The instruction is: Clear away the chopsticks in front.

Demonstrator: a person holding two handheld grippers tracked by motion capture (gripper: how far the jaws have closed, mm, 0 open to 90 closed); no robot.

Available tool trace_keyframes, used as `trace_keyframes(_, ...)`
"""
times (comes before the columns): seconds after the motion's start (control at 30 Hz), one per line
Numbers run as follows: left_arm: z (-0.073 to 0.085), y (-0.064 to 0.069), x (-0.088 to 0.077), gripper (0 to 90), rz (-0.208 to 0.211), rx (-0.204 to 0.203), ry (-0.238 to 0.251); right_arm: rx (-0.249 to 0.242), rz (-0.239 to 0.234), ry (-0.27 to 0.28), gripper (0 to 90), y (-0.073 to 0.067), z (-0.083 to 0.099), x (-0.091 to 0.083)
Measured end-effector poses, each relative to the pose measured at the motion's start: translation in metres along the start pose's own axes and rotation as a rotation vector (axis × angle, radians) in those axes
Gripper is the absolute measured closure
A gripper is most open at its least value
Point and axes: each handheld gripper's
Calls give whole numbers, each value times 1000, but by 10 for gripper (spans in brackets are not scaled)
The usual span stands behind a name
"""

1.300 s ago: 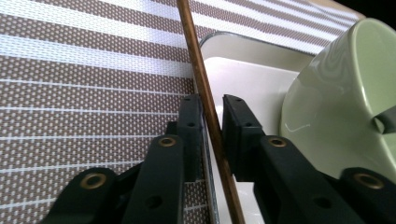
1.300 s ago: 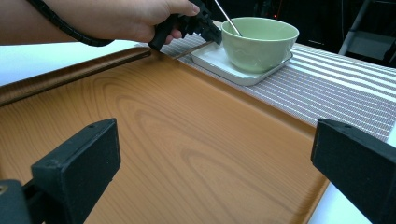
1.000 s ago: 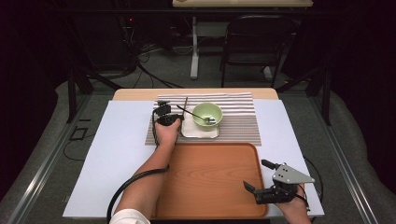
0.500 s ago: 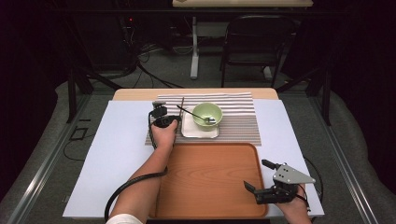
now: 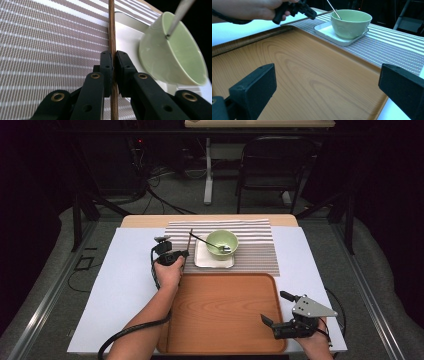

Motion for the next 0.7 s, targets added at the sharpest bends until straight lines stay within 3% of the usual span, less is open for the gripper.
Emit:
trace_keyframes(0.47,23,-8,-55,843,24,24,33,1,3,-6,15,-1,0,1)
trace_keyframes(0.7,44,-10,-74,843,37,27,28,5,4,-6,15,-1,1,1)
Point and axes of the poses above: each handheld gripper's, and its own axes: x roughly forward along the jaws, z roughly out of its underside, y roughly to its right
